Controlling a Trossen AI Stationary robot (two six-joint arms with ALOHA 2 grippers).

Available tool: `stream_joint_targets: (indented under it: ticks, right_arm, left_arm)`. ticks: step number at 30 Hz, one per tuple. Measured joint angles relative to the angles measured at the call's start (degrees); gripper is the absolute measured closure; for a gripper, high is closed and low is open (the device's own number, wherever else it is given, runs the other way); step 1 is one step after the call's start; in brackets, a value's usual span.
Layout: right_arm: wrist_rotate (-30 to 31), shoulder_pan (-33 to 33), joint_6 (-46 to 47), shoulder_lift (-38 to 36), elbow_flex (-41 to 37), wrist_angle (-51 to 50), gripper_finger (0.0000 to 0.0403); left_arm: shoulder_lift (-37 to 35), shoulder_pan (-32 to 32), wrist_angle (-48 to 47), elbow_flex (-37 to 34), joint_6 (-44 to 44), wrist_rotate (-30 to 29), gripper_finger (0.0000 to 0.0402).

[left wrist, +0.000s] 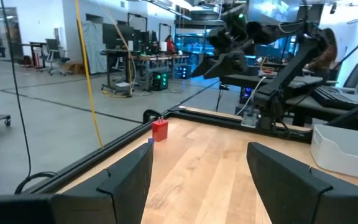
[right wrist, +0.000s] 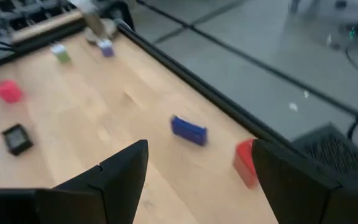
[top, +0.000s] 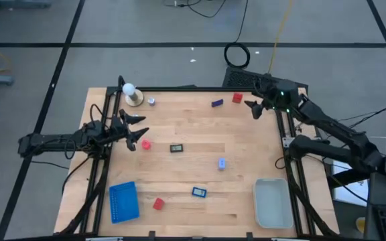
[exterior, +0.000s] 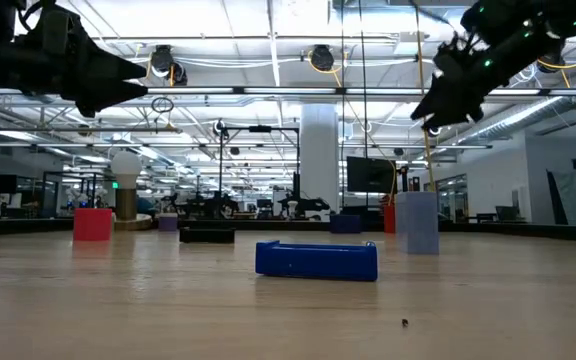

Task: Pick & Place Office items
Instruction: Put the top red charger adapter into the gray bin

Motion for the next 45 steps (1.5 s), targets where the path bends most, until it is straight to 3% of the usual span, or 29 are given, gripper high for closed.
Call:
stream_joint_targets:
  ticks: [7, 13, 18, 25, 36, 45]
  right_arm:
    - [-3.30, -7.59, -1.17, 12.29, 5.86, -2.71, 0.0124]
    - [-3.28, -8.45, -7.10, 21.67, 16.30, -7.58, 0.0124]
    - [-3.21, -8.45, -12.83, 28.64, 27.39, -17.84, 0.0124]
    - [3.10, -7.89, -20.71, 36.38, 37.66, -29.04, 0.0124]
    - [3.08, -2.74, -33.37, 39.47, 38.75, -33.68, 0.0124]
    - [6.44, 0.12, -32.80, 39.47, 37.25, -33.31, 0.0124]
  left_arm:
    - [0.00, 1.18, 0.00, 0.00, -0.32, 2.82, 0.0142]
    - [0.00, 1.91, 0.00, 0.00, -0.12, 2.91, 0.0142]
    - [0.00, 2.94, -0.02, 0.00, -0.16, 2.91, 0.0142]
    - [0.00, 4.83, -0.03, 0.00, -0.10, 2.92, 0.0142]
    - [0.00, 7.09, -0.03, 0.00, -2.89, 2.89, 0.0142]
    - [0.00, 7.61, -0.03, 0.00, -3.13, 2.78, 0.0142]
